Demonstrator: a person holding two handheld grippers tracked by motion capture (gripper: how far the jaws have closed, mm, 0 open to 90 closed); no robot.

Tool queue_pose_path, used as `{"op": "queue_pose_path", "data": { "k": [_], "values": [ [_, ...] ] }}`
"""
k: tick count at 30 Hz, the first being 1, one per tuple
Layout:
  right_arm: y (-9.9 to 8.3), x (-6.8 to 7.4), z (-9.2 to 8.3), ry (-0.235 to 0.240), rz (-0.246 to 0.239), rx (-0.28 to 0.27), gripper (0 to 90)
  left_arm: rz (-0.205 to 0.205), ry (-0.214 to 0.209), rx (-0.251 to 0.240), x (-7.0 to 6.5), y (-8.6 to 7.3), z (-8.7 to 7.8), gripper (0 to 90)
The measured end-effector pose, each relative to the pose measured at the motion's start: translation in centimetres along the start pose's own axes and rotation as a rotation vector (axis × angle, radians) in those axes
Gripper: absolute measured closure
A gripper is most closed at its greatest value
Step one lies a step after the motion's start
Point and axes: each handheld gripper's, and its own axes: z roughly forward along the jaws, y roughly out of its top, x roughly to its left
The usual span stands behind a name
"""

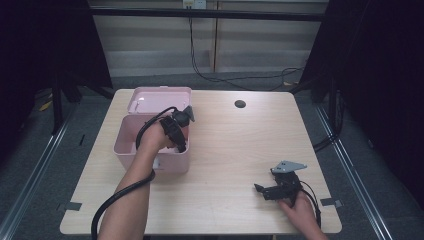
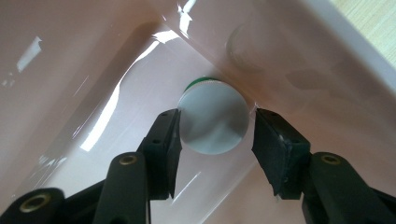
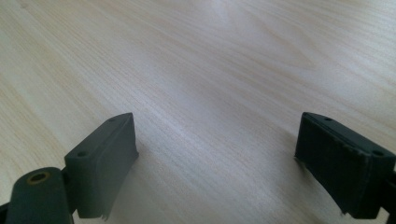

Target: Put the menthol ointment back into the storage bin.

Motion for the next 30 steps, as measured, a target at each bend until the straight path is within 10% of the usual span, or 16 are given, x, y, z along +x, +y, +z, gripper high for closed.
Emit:
{"op": "queue_pose_path", "data": {
  "k": [30],
  "values": [
    [0.0, 0.0, 0.0, 0.0, -0.002, 0.0, 12.1, -0.021, 0.038, -0.022, 0.1, -0.1, -1.3, 35.0]
  ]
}}
